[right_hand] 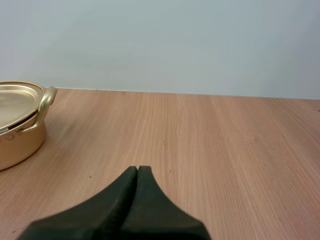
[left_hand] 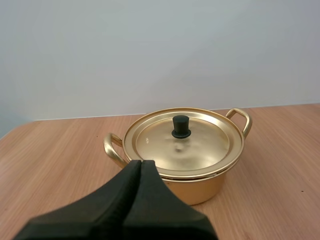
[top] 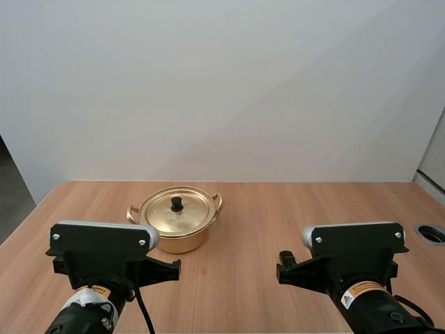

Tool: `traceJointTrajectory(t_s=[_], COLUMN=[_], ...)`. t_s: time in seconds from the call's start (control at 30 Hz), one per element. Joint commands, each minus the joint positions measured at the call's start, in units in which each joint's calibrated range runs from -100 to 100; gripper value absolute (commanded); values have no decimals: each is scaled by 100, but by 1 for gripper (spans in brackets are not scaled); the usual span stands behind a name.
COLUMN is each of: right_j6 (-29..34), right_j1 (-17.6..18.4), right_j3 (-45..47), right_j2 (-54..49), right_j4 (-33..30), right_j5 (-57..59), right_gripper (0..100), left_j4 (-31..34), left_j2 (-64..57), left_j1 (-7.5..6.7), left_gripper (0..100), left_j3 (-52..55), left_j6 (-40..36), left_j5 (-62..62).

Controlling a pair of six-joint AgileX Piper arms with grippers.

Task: Open the pot, put the car inside, and close it

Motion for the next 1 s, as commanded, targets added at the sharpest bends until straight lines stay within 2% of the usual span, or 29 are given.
traceJointTrajectory(t_s=[0.0, 0.97], right_j6=[3, 3], right_j1=[0, 0], right_j3=[0, 0], right_j2=[-2, -2], right_j4=[4, 4], right_j5=[2, 2], right_gripper=[0, 0], left_j4=[-1, -1], left_j2=[0, 0], left_j1=[-1, -1], left_gripper=[0, 0], left_j3=[0, 0], left_j6=[-1, -1], left_j5=[-12, -12])
